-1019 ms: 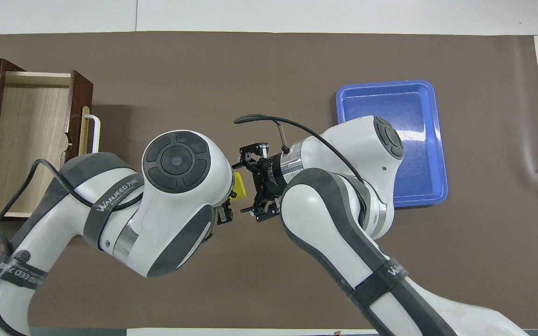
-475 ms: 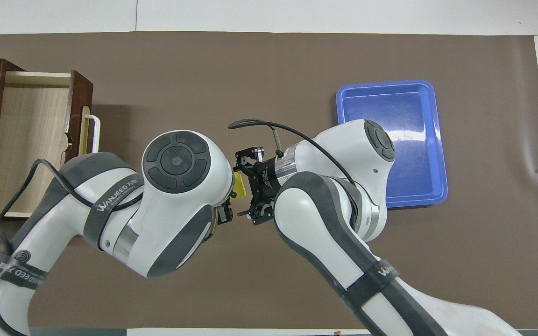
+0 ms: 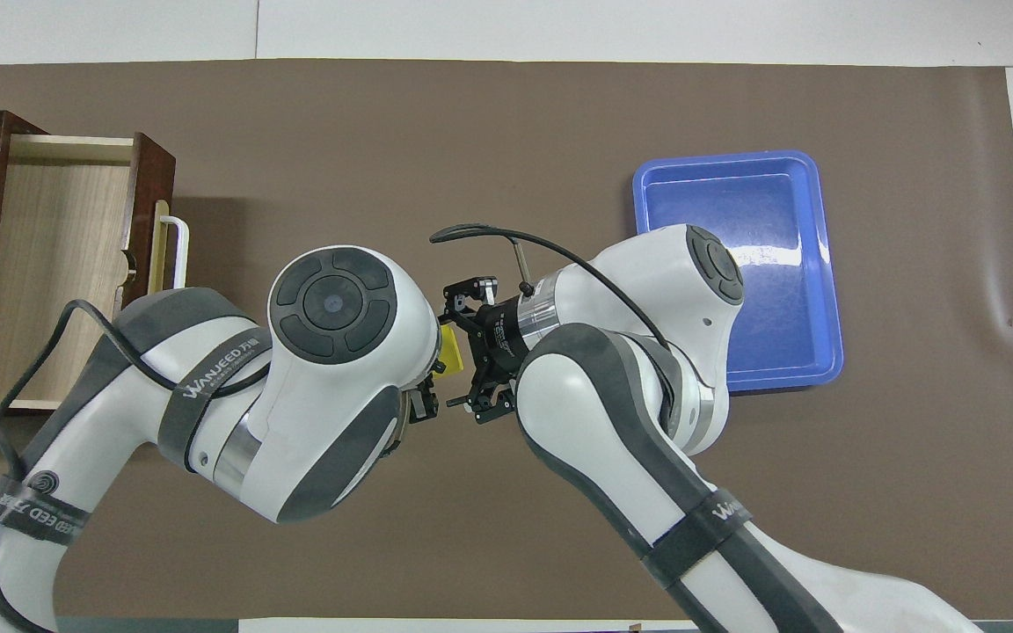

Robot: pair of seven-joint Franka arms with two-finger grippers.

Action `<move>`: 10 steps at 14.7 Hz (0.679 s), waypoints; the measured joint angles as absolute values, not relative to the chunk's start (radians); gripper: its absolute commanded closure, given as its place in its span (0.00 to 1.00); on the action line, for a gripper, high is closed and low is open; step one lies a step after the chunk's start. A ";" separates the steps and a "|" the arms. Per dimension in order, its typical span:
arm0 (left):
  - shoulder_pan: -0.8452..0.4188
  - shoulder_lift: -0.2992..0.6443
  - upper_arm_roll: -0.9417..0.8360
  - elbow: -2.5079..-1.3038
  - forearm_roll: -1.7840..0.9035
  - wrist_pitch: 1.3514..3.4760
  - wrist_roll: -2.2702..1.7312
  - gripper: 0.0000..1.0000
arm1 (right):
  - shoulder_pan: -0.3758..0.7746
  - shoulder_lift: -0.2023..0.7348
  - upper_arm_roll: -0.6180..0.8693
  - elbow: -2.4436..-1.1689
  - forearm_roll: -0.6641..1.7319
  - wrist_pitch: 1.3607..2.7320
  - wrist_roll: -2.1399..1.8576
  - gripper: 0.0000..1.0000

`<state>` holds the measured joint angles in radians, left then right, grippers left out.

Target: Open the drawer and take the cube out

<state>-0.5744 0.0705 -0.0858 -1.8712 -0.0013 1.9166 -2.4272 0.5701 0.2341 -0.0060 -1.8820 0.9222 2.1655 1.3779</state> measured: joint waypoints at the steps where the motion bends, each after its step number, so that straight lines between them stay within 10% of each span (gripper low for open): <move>1: -0.574 0.070 -0.086 -1.872 -0.002 1.916 -2.427 1.00 | 0.570 0.234 -0.006 -1.882 0.922 2.172 1.378 1.00; 7: -0.575 0.069 -0.091 -1.879 -0.006 1.918 -2.423 0.99 | 0.569 0.235 -0.010 -1.882 0.922 2.185 1.383 1.00; 9: -0.575 0.069 -0.091 -1.879 -0.006 1.918 -2.423 0.75 | 0.569 0.235 -0.010 -1.881 0.922 2.185 1.384 1.00; 10: -0.575 0.069 -0.091 -1.879 -0.006 1.918 -2.422 0.40 | 0.569 0.235 -0.010 -1.881 0.922 2.185 1.384 1.00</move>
